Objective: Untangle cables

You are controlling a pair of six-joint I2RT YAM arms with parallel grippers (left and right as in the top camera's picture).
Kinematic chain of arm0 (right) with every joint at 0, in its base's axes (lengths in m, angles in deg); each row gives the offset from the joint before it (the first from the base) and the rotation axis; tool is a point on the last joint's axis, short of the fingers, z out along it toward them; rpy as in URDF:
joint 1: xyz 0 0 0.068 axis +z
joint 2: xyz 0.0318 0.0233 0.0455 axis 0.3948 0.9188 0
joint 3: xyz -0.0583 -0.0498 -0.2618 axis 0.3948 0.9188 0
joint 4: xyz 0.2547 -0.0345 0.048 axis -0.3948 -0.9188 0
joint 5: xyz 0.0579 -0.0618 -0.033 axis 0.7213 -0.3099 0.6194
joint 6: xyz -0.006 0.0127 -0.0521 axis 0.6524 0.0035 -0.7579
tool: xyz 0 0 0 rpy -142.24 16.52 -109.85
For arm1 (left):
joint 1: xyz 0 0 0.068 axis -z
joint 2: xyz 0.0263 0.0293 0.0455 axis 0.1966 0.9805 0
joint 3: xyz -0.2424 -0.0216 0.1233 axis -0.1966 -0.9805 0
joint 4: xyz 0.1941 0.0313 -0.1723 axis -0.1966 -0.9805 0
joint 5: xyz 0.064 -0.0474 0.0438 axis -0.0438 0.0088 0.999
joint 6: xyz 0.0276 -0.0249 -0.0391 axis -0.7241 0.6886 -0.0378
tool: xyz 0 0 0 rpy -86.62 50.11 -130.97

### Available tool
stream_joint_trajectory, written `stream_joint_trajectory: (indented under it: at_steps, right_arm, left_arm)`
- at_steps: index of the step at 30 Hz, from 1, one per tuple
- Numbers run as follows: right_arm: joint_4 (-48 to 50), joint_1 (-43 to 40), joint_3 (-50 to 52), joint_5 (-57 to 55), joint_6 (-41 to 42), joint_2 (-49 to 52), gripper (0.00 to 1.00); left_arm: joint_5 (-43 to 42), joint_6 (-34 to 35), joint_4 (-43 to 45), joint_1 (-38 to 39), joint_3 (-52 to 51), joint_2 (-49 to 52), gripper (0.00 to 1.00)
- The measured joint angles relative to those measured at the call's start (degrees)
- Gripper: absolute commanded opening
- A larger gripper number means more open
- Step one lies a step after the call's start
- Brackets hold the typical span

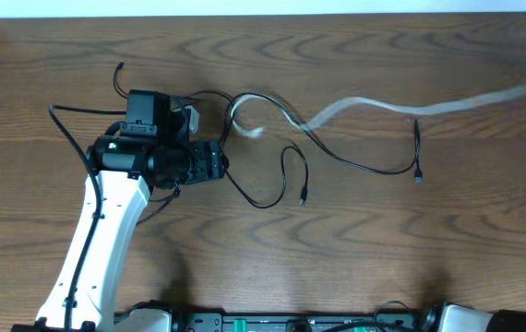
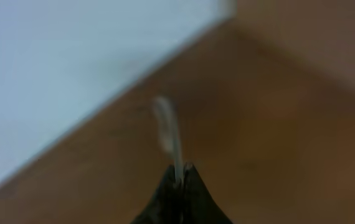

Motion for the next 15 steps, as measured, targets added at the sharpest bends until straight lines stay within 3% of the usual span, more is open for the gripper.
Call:
stream_joint_trajectory:
  at_steps: [2,5,6,7,9,11,15]
  right_arm:
    - [-4.11,-2.86,-0.17,-12.48,-1.20,1.09,0.01]
    - [-8.66,-5.53,-0.42,-19.54,-0.48,4.81,0.02]
    - [-9.73,-5.62,-0.42,-19.82,-0.24,6.21,0.06]
    - [-10.10,-5.64,-0.42,-19.08,-0.28,8.02,0.19]
    - [-9.68,-5.62,-0.42,-11.21,-2.56,12.02,0.53]
    - [-8.04,-5.60,-0.42,-0.07,-6.58,13.62,0.61]
    - [-12.87,-1.40,-0.50,26.01,-15.41,14.05,0.67]
  left_arm:
    - [0.00,0.00,0.00,-0.02,0.00,0.00,0.82]
    - [0.00,0.00,-0.02,-0.02,0.00,0.00,0.82]
    - [0.02,0.00,0.02,-0.02,0.00,0.00,0.82]
    - [0.02,0.00,-0.02,-0.02,0.00,0.00,0.82]
    - [0.02,0.00,0.02,-0.02,0.00,0.00,0.82]
    - [0.02,0.00,0.00,-0.02,0.00,0.00,0.82]
    - [0.00,0.00,0.04,-0.02,0.00,0.00,0.82]
